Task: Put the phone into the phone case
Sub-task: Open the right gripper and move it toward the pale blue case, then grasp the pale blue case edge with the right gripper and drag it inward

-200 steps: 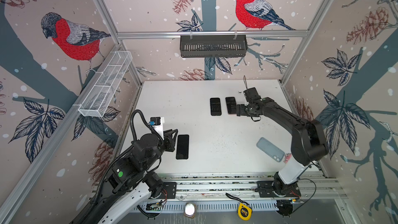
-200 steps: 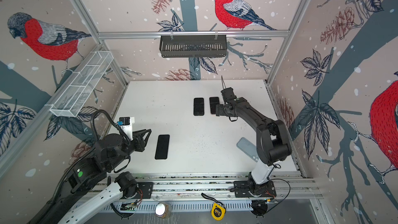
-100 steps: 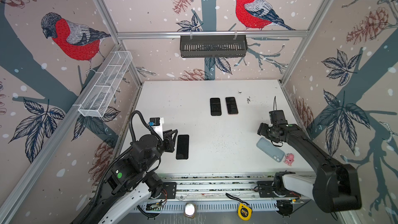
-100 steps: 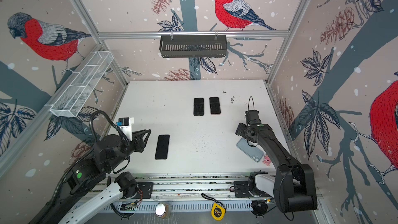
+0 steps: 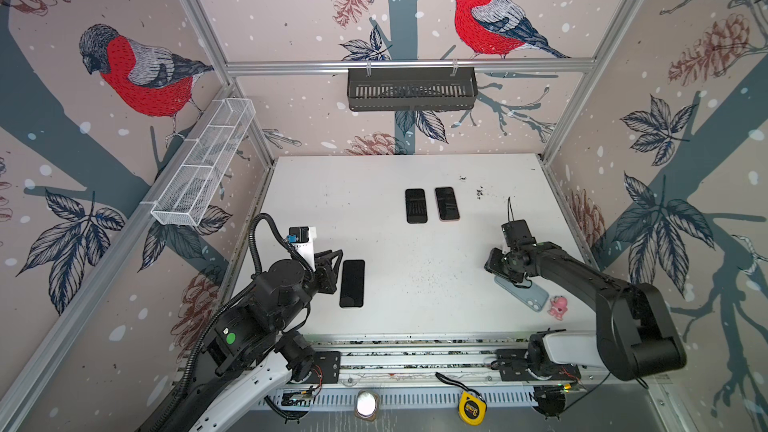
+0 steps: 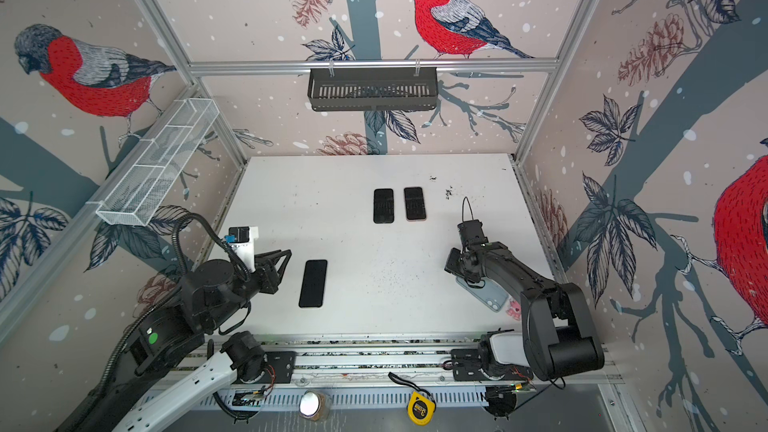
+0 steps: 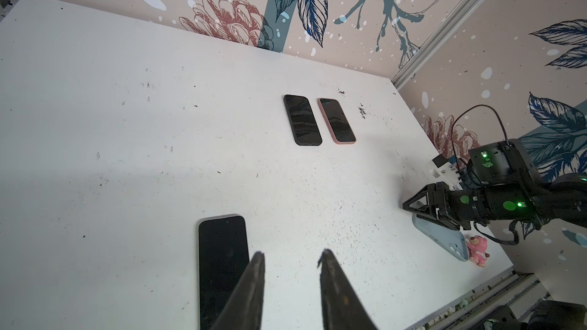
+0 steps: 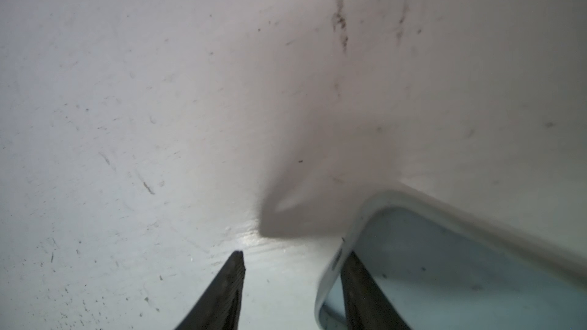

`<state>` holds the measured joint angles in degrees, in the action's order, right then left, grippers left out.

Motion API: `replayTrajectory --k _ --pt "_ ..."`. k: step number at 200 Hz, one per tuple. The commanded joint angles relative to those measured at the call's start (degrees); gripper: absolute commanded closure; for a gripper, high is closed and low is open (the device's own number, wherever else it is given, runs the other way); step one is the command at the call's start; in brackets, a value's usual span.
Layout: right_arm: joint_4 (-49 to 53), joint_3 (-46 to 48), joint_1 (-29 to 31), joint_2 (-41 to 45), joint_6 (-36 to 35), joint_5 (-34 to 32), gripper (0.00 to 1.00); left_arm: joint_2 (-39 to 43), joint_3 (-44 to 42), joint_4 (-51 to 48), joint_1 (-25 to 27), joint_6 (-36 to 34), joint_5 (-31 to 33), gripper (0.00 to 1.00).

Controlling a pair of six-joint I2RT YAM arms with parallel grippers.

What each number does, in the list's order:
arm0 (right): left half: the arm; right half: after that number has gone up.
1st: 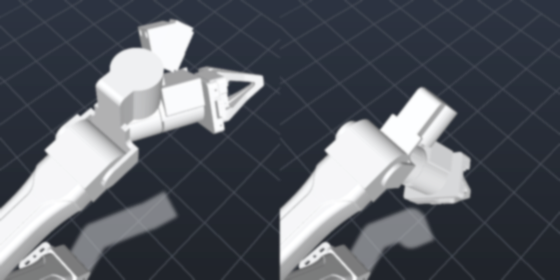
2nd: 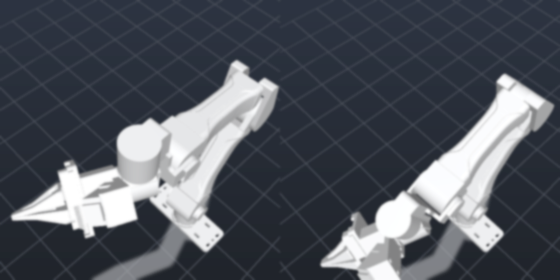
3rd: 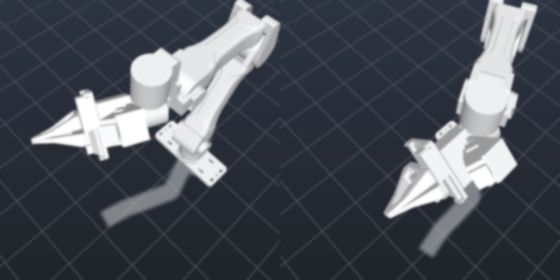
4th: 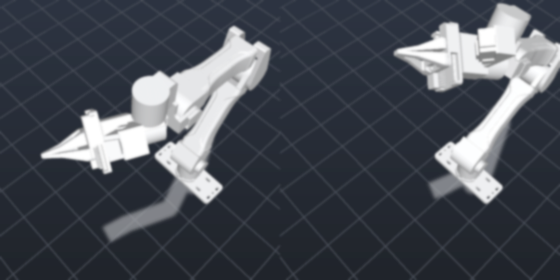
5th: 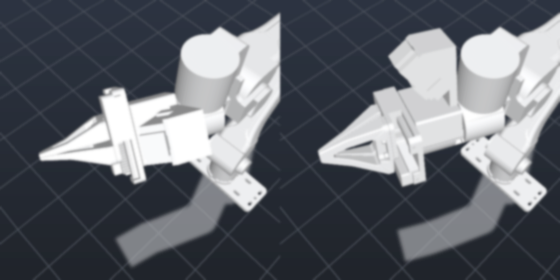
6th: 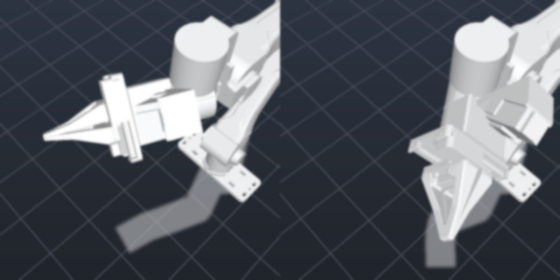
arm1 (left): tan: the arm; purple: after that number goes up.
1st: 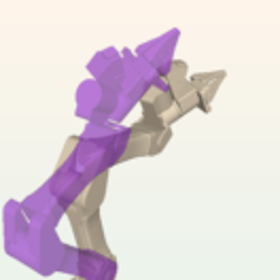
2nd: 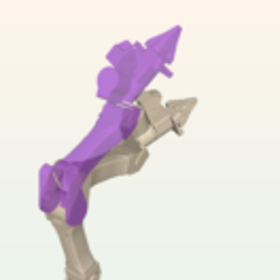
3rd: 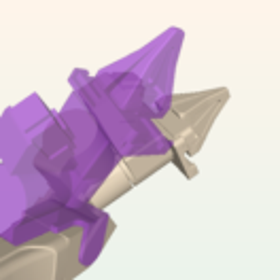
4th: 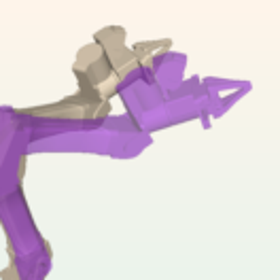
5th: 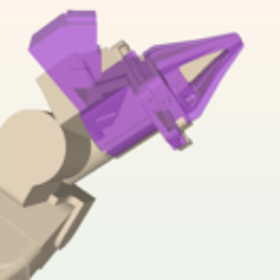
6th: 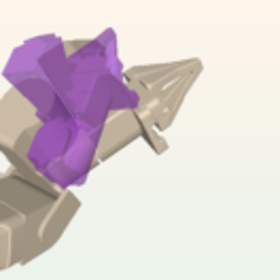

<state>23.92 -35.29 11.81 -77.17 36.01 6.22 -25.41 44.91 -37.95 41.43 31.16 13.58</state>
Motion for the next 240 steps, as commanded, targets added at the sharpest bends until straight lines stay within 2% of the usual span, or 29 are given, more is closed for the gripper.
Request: replayTrajectory --k 1,12,35,50,91,126,159,189,222,240 --pt "-1.1 0.7 0.4 -0.8 0.3 -2.7 0.55 -0.2 -0.1 1.5 0.0 -0.2 0.1 0.69" --pt "-1.3 0.6 0.6 -1.4 0.2 -2.8 0.59 -0.3 -0.1 1.5 0.0 -0.2 0.2 0.69" --pt "-2.3 0.3 2.3 -3.1 -1.0 -2.0 0.85 -0.3 -0.1 1.5 0.0 -0.2 0.1 0.69" --pt "-2.5 -0.7 4.8 -4.5 -1.8 -2.0 0.96 -0.2 -0.1 1.4 -0.1 -0.2 0.3 0.69" --pt "-0.6 -7.6 16.8 -8.1 -4.8 -4.7 0.97 -0.1 -0.1 1.4 0.0 -0.2 0.3 0.69" --pt "-0.5 -14.6 28.9 -12.6 -9.4 -2.3 0.97 0.0 -0.1 1.3 0.0 -0.2 0.5 0.69" --pt "1.0 -22.6 41.6 -19.6 -16.7 -1.5 0.97 0.1 0.0 1.4 0.0 -0.2 0.6 0.69" --pt "3.2 -28.3 52.6 -24.6 -24.2 -3.7 0.97 0.3 -0.1 1.3 0.0 -0.1 0.7 0.69" --pt "3.9 -30.4 59.2 -25.9 -30.8 -2.9 0.97 0.3 0.0 1.2 0.0 -0.1 0.7 0.69" --pt "5.5 -30.8 60.5 -26.4 -33.2 -4.2 0.97 0.3 0.0 1.2 0.0 -0.1 0.7 0.69"
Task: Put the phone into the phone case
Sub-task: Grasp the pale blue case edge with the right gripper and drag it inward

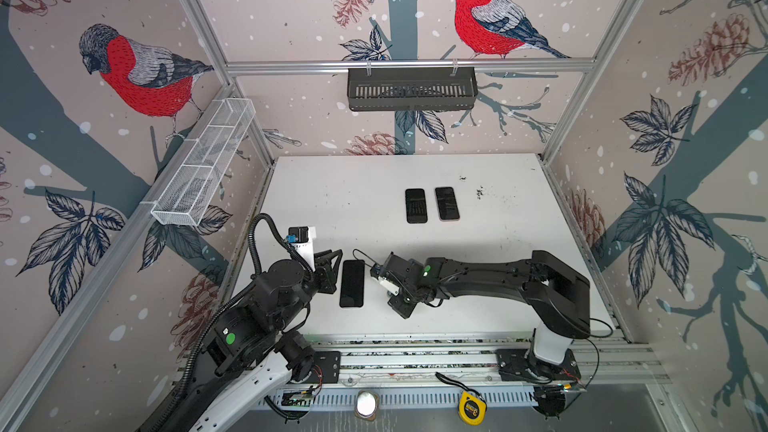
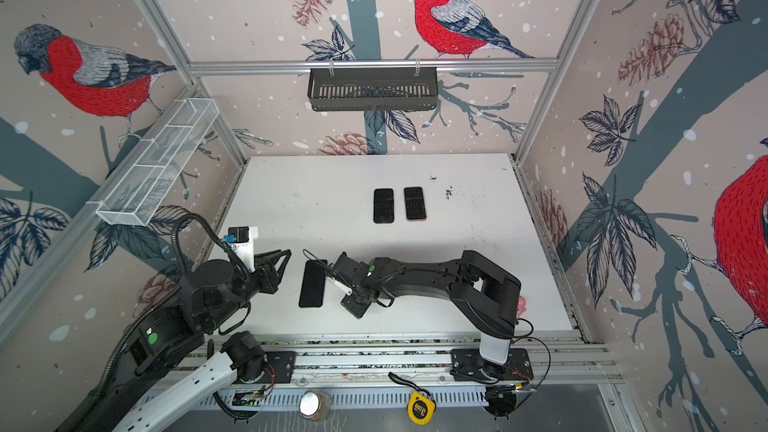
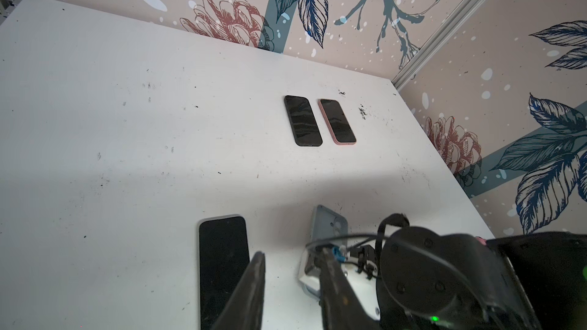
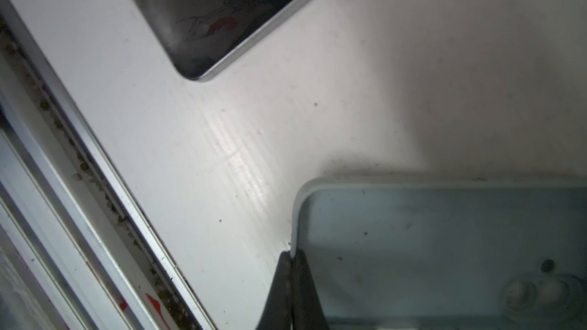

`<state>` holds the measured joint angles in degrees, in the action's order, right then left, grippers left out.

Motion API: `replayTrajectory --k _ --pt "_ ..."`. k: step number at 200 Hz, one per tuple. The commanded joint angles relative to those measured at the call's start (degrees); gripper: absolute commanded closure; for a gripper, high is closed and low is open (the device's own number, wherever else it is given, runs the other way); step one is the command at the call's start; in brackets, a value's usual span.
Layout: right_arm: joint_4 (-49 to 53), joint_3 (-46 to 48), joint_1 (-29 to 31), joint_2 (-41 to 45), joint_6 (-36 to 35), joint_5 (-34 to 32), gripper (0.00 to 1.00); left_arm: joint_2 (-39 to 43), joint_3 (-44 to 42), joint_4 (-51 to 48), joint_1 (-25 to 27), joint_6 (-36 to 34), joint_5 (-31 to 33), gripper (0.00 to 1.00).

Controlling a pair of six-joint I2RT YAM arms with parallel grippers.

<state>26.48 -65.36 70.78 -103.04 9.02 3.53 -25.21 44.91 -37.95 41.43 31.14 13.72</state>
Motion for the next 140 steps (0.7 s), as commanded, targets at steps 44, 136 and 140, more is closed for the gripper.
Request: replayTrajectory --k 44,136,140 --pt "3.2 1.7 -0.1 1.6 -4.9 -8.2 0.43 0.2 0.0 1.2 0.0 0.0 0.6 0.69" --pt "8.7 3.7 -25.8 10.7 29.4 -3.5 0.44 -0.2 -0.1 1.4 0.0 0.0 0.6 0.69" --pt "8.9 3.6 -25.7 10.4 31.2 -3.1 0.44 -0.2 -0.1 1.3 -0.1 0.0 0.6 0.69"
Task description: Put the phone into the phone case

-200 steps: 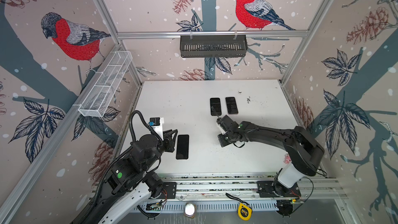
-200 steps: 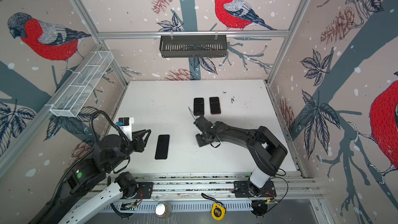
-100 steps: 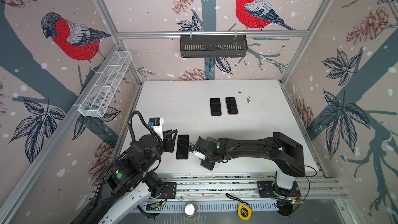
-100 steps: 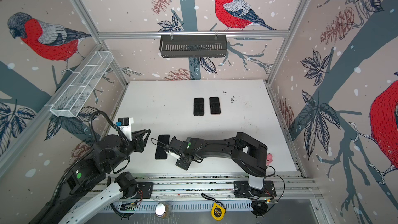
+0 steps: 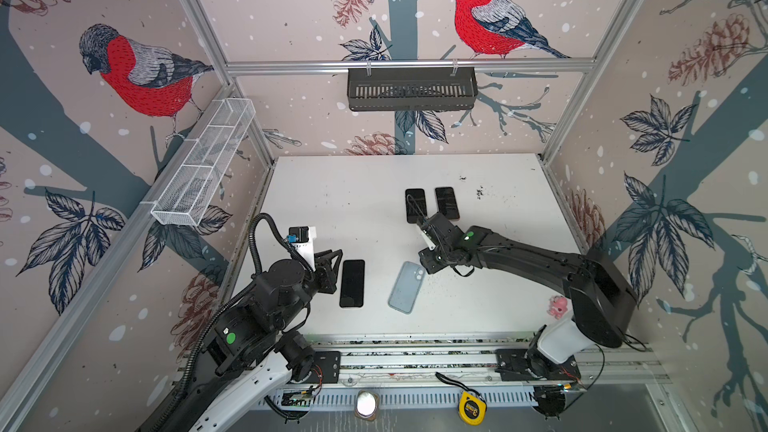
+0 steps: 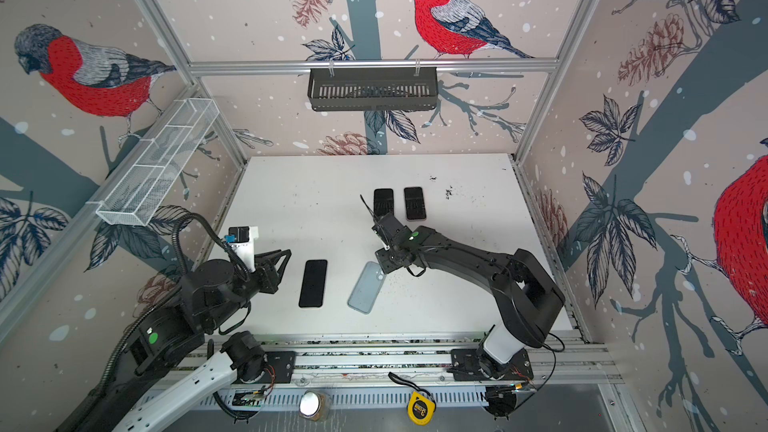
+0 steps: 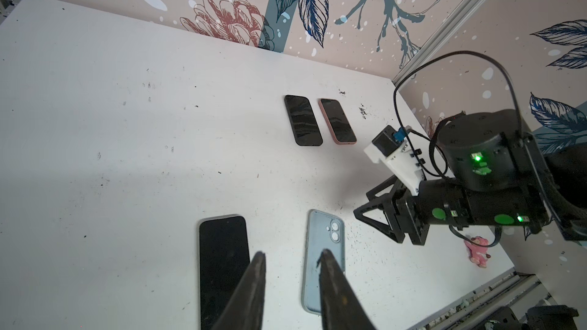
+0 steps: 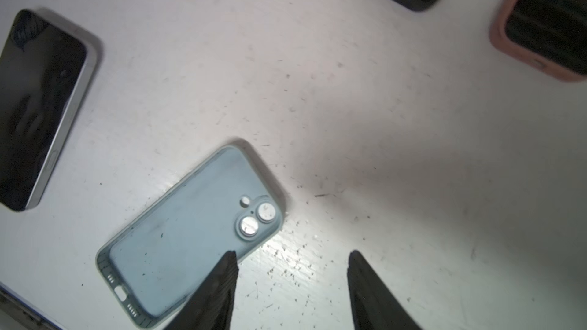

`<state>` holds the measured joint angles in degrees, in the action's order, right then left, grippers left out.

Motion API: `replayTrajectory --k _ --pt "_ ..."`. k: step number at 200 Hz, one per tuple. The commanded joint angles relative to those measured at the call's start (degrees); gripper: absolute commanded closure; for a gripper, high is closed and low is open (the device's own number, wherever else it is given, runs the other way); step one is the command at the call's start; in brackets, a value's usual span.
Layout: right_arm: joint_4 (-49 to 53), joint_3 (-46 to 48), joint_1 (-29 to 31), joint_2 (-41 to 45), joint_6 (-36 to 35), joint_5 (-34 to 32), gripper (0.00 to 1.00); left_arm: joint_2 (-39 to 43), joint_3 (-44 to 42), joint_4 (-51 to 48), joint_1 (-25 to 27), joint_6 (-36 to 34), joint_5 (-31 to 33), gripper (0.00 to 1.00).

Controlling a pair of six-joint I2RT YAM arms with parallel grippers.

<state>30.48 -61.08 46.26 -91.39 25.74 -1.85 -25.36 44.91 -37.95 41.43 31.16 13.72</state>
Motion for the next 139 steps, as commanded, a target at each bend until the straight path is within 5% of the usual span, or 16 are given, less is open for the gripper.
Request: replayTrajectory --k 1,27,97,112,139 --pt "5.0 -0.7 -1.2 -1.3 15.0 2.5 0.44 0.0 -0.1 1.3 -0.1 0.0 0.6 0.69" --pt "4.6 -1.4 0.2 -4.5 22.8 6.0 0.61 0.1 -0.1 1.4 0.0 0.0 0.6 0.69" --pt "1.1 -3.4 4.2 -11.7 25.7 8.9 0.64 0.4 -0.1 1.3 0.0 0.0 0.5 0.7" --pt "0.7 -3.6 4.2 -13.0 25.3 9.4 0.8 0.4 -0.1 1.3 0.0 0.0 0.6 0.7" --pt "2.2 -5.1 4.2 -14.9 23.6 7.5 0.89 0.6 -0.1 1.3 0.0 0.0 0.5 0.7"
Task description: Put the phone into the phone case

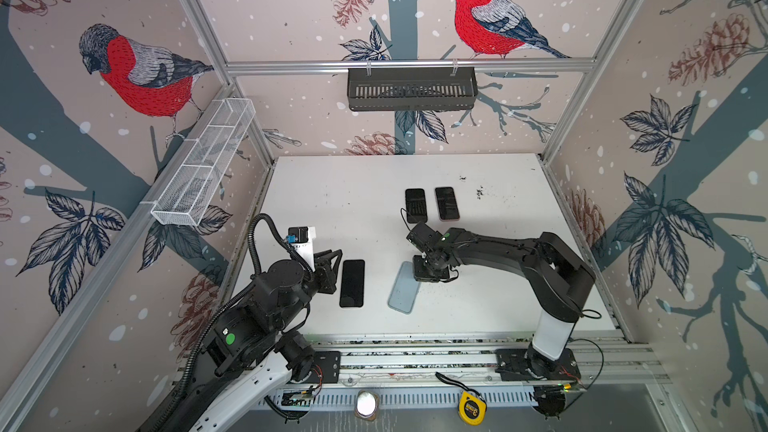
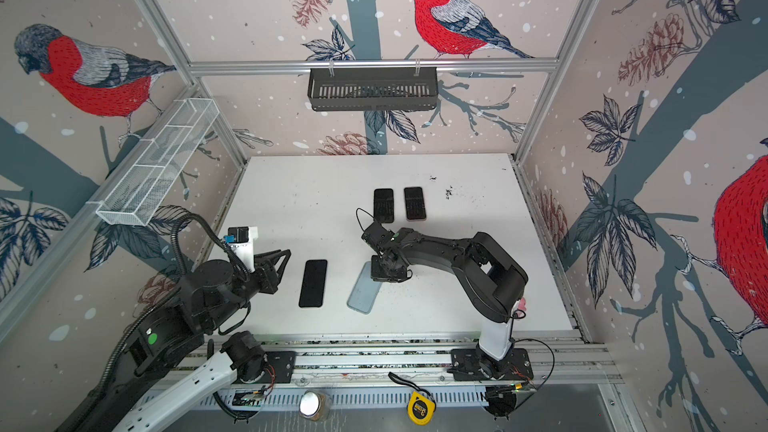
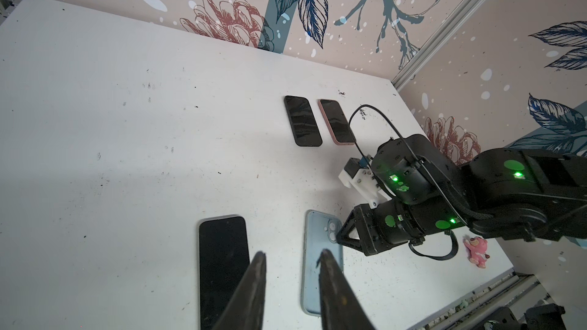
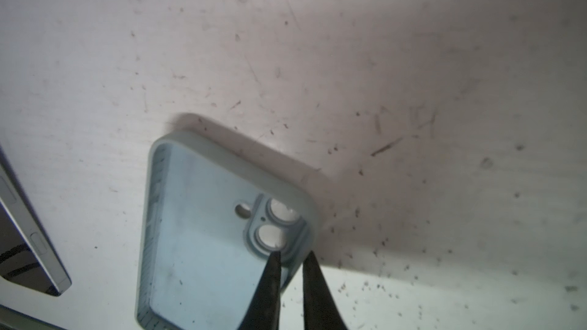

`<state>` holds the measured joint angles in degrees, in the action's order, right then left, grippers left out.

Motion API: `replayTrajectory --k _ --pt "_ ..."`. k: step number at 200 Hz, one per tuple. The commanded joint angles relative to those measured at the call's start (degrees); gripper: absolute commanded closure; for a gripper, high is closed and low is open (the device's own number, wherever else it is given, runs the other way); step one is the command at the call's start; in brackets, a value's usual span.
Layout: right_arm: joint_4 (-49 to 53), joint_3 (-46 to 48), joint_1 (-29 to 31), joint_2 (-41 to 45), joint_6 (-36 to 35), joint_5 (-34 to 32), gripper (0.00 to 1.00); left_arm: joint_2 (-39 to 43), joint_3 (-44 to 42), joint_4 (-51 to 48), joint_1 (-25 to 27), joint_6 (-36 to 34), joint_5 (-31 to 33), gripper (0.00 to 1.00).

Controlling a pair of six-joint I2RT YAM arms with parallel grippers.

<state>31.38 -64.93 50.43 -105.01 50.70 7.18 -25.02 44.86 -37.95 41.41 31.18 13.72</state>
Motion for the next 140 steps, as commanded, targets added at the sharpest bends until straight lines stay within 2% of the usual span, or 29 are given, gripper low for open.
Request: replayTrajectory --k 1,6,22,35,65,94,109,123,133,140 --pt "1.3 -1.3 0.0 -1.4 -1.4 -1.6 0.89 0.2 0.0 1.3 0.0 0.0 0.5 0.7" --pt "1.7 -1.8 0.1 -1.8 -2.2 -2.2 0.96 0.2 0.0 1.3 -0.1 0.0 0.5 0.7" --pt "2.4 -3.7 0.4 -3.0 -7.1 -3.2 0.98 0.4 0.0 1.3 0.0 -0.1 0.5 0.7" --pt "4.3 -6.3 1.0 -4.4 -12.5 -3.9 0.98 0.4 0.0 1.4 0.0 -0.1 0.5 0.7" --pt "10.1 -13.6 1.7 -7.2 -22.6 -12.0 0.98 0.3 0.0 1.3 0.0 -0.1 0.5 0.7" --pt "13.0 -18.5 1.8 -9.4 -28.9 -14.8 0.97 0.2 0.0 1.3 0.0 -0.1 0.5 0.7" --pt "13.6 -19.7 2.0 -10.2 -30.7 -16.1 0.9 0.1 -0.1 1.3 0.0 -0.1 0.6 0.7" --pt "13.8 -20.4 1.7 -10.9 -31.5 -16.8 0.74 0.0 0.0 1.4 0.0 -0.1 0.7 0.7" --pt "13.9 -20.6 1.6 -11.0 -31.6 -17.6 0.58 -0.1 0.0 1.3 -0.1 -0.1 0.8 0.7" --pt "13.7 -20.4 1.5 -10.5 -31.5 -18.3 0.52 -0.2 0.0 1.3 0.0 -0.1 0.8 0.7"
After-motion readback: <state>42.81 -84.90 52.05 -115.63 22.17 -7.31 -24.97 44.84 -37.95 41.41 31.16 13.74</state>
